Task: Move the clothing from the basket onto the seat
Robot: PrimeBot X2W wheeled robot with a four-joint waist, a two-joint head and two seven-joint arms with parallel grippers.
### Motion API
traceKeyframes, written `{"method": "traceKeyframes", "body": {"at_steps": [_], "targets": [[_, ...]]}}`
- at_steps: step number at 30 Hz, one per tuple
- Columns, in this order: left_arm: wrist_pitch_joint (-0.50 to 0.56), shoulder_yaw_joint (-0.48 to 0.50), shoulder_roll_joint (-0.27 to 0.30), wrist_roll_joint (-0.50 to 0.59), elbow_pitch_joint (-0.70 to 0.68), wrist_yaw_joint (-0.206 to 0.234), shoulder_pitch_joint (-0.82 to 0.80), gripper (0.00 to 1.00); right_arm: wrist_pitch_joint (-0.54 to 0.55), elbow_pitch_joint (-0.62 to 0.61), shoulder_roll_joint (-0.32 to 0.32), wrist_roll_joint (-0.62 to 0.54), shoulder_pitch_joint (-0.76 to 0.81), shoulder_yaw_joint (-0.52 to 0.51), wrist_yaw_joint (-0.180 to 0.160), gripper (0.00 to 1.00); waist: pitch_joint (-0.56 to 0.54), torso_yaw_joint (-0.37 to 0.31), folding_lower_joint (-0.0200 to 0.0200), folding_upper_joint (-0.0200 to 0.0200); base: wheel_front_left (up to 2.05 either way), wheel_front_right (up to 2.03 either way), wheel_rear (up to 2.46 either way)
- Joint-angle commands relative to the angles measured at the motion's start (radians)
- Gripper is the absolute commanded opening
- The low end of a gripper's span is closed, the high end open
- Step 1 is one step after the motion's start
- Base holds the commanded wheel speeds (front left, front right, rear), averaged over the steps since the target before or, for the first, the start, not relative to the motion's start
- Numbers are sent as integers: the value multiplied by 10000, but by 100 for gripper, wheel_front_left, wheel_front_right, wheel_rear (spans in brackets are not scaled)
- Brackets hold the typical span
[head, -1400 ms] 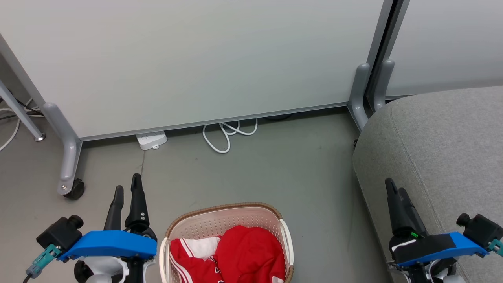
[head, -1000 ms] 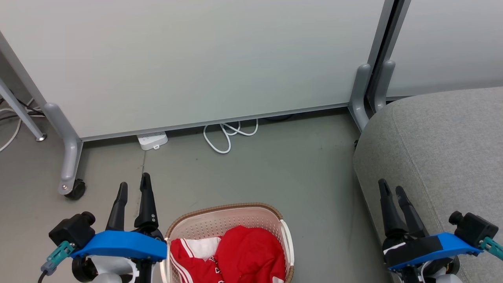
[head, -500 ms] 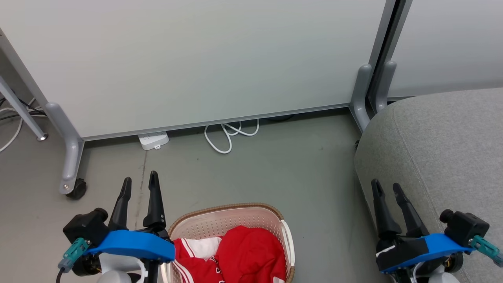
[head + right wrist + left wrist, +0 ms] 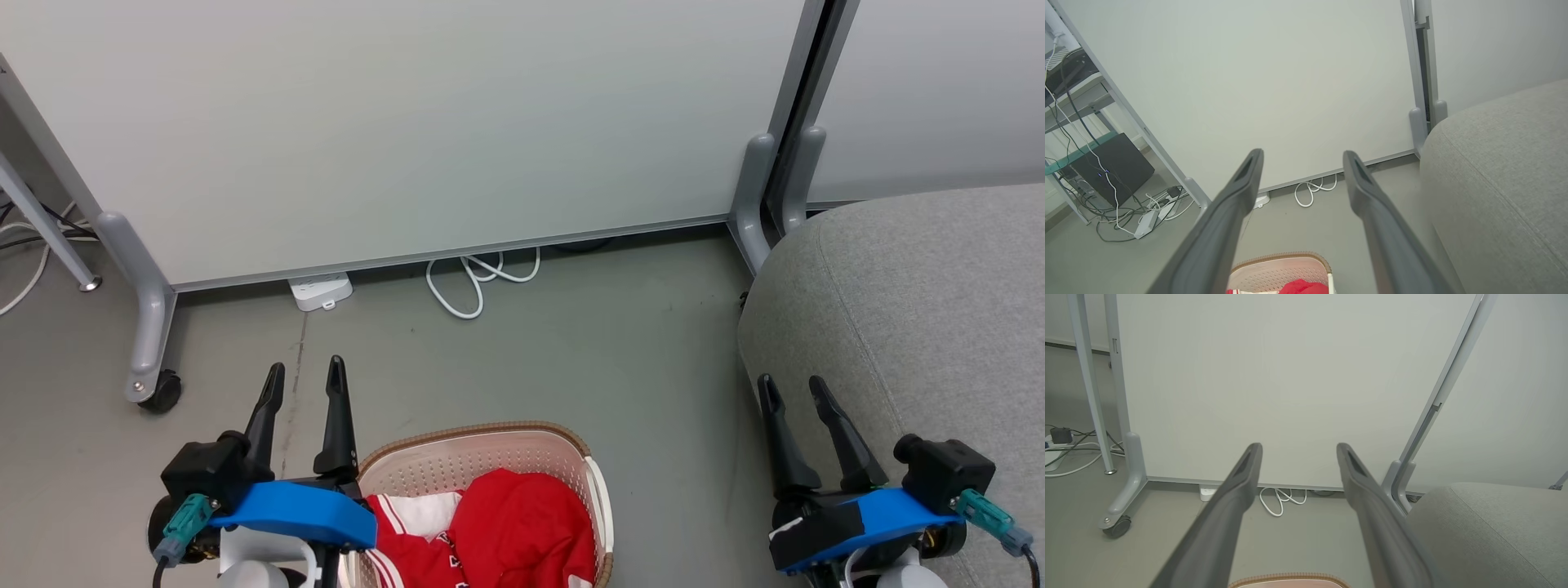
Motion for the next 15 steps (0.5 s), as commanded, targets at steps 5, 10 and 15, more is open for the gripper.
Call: {"method": "traceKeyframes", "body": {"at_steps": [5,10,15], "targets": [[-188,-93,60,531,54,-57,-201,100,-197,25,-77,-586,-139,61,20,100,-5,11,0,0,0,0,0],[-298,-138,60,844,185,-49,-221,100,-305,91,-79,-1026,-147,90,22,100,-7,20,0,0,0,0,0],[-388,-211,60,1185,284,-46,-257,100,-397,159,-83,-1416,-172,98,22,100,7,43,0,0,0,0,0]]}}
